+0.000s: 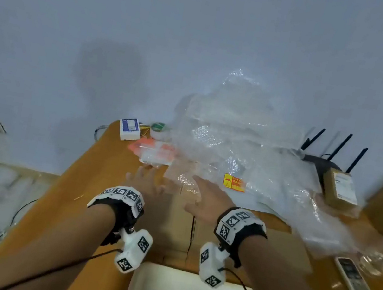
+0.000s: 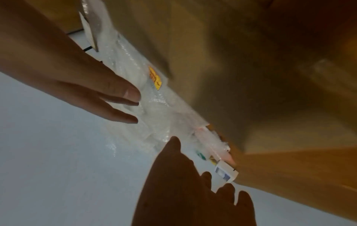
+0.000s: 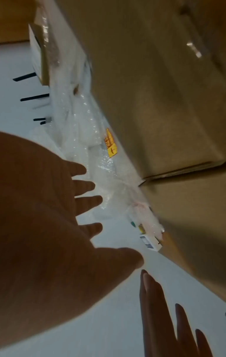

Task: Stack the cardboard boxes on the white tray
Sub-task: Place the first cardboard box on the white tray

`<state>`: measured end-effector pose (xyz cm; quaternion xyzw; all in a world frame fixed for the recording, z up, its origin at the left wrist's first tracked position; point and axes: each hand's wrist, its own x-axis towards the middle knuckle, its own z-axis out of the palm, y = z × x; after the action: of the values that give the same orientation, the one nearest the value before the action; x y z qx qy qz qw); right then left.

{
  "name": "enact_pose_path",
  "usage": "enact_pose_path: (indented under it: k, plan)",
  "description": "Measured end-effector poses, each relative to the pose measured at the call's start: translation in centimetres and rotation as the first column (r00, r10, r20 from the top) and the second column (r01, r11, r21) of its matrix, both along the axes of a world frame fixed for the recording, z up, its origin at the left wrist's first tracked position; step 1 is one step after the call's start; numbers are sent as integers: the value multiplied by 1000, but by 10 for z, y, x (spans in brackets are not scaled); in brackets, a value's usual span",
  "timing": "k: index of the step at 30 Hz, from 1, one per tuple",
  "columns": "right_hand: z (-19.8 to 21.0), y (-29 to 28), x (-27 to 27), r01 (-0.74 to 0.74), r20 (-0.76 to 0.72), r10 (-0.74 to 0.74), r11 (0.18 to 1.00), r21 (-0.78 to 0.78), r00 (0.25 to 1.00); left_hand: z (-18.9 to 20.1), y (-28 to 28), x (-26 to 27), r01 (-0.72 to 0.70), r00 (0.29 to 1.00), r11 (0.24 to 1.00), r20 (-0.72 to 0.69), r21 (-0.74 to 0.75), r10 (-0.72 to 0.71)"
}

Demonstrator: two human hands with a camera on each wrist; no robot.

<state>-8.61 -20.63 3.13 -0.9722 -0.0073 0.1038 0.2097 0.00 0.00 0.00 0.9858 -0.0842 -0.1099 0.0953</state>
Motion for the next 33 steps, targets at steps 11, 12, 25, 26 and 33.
enact_pose_path:
  k: [11, 12, 25, 26, 33]
  plan:
    - [-88, 30, -22, 49, 109, -28, 979, -195, 994, -60, 25, -29, -157, 988, 986, 0, -63, 157]
    - [-90, 33, -23, 67, 133, -42, 980, -189, 990, -60, 25, -31, -142, 989, 988, 33, -56, 144]
    - [-23, 81, -105, 30, 504, -181, 956, 293, 845, 22, 68, -94, -32, 909, 993, 410, -117, 78]
    - [-19, 83, -121, 34, 501, -186, 954, 298, 845, 24, 67, -110, -31, 911, 993, 405, -110, 73]
    - [-15, 76, -220, 68, 499, -237, 940, 334, 834, 33, 53, -213, -2, 903, 995, 428, -100, 45]
